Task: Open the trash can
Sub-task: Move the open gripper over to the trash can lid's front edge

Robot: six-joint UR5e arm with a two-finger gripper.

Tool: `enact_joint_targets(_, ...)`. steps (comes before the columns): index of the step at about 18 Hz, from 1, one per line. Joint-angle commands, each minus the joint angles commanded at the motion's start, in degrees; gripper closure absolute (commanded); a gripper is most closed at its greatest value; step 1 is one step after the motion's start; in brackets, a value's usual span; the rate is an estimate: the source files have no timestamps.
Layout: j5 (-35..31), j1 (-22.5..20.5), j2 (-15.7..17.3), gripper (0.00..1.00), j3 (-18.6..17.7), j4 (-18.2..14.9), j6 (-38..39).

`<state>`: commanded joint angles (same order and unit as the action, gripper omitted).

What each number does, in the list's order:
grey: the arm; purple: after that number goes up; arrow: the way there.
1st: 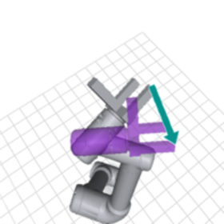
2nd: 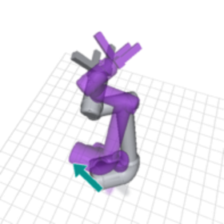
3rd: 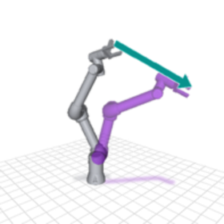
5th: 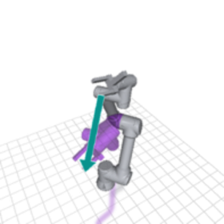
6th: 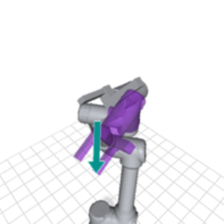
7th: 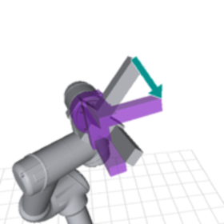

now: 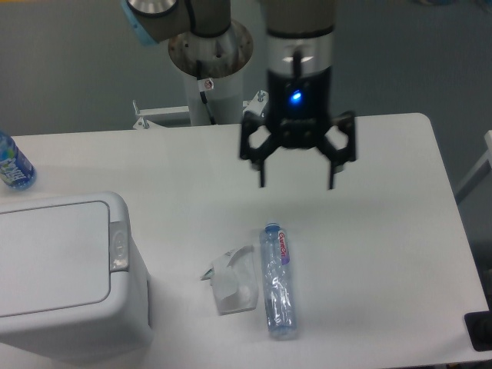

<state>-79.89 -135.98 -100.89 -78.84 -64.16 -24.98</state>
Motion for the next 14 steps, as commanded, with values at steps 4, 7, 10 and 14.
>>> enact_joint_targets(4,0.3,4.1,-2.5,0.00,2.3,0.2,6.5)
enact_joint_targets(7,0.3,6.1,-4.0,0.00,2.5,2.6,11.0)
enact_joint_targets(10,0.8,7.3,-4.5,0.00,2.5,3.3,14.6)
enact_joint_targets(14,1.8,7.9,-4.7,0.00,1.9,3.3,17.7)
